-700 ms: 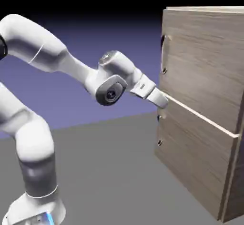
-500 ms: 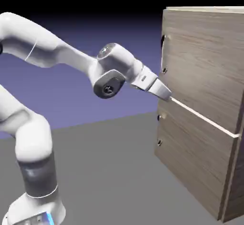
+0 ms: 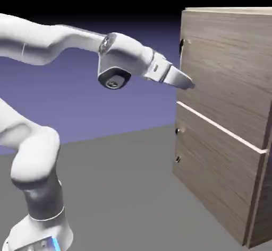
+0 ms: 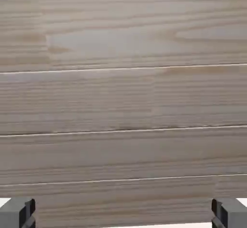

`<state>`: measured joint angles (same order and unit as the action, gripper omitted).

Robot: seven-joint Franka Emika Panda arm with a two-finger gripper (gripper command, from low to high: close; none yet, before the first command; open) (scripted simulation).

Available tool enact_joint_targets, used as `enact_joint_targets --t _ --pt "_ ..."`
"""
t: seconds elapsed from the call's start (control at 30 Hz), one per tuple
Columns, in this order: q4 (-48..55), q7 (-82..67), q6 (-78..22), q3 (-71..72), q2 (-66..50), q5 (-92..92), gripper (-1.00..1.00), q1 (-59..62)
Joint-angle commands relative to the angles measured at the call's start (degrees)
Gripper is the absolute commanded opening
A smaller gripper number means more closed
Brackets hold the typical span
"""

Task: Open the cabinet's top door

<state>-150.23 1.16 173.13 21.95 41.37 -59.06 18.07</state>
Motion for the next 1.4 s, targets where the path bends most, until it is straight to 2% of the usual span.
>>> enact_joint_targets --t 0.0,1.27,1.37 --pt "0.5 -1.7 0.0 0.9 0.4 -2.5 0.0 0.8" --pt "17.7 -68.0 -1.4 36.1 14.3 -97.2 0.0 30.9" --pt "19.5 -69.4 -1.9 38.1 13.9 -99.3 0.0 33.6"
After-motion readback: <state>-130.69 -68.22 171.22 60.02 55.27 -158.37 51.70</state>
